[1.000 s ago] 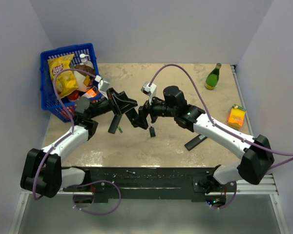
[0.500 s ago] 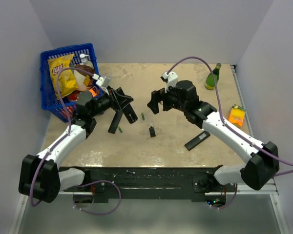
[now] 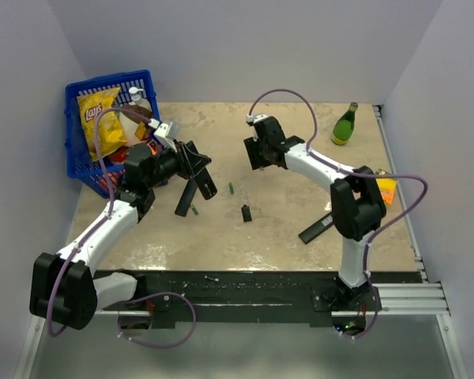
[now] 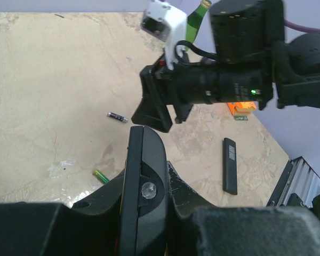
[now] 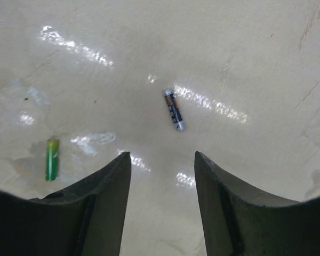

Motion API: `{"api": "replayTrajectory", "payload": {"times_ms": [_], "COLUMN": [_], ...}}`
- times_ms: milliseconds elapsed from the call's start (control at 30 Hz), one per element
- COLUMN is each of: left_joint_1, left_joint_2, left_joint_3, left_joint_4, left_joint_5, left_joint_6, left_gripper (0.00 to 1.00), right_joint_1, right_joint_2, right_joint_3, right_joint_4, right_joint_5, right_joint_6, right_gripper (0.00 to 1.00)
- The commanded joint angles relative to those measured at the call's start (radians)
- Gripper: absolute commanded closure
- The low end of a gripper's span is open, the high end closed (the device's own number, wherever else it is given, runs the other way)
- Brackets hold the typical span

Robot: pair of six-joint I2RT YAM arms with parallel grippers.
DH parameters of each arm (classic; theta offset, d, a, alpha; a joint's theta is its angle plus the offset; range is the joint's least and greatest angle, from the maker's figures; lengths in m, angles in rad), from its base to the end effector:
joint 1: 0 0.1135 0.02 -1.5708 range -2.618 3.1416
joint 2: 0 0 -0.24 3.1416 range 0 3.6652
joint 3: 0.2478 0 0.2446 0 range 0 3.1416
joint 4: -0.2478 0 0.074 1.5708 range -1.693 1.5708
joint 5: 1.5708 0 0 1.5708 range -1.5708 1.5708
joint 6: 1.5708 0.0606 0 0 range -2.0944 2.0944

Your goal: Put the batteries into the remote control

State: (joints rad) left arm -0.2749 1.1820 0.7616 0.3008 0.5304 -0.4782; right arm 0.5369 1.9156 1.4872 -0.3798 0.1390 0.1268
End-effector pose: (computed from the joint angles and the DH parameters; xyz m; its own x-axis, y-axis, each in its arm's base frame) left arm 0.2759 -0.1097 0.2785 -0.4322 -0.2905 -0.8537 0.5842 0.6309 -0.5105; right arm 0.3775 0.2149 0.1985 -0.6700 -0.2530 -0.6979 -0.3423 0.9395 -0.0120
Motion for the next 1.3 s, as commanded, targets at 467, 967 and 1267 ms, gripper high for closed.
{"api": "replayTrajectory", "payload": {"times_ms": [467,967,1267], "left_joint_1": [0.029,0.029,0.029], "left_joint_2": [0.008,0.016,0.025], "left_joint_3": [0.048,0.045,0.047], "left_joint_4": [0.038,0.043,0.047], "left_joint_5": [0.031,0.042,0.048], "left_joint_6": [0.003,0.004,0.007], "left_gripper": [1.00,1.00,1.00], "right_joint_1": [-0.081,-0.144,-0.218], "right_joint_2": [0.263,0.298,0.456], "right_joint_3": [0.226,0.307,0.551], "right_joint_4": [-0.108,-0.143,-0.283], "right_joint_5": [-0.064,-0.136,-0.429], "right_joint_6": [-0.121,-0.346,-0.565], "right_gripper": [0.54,0.37,0.34]}}
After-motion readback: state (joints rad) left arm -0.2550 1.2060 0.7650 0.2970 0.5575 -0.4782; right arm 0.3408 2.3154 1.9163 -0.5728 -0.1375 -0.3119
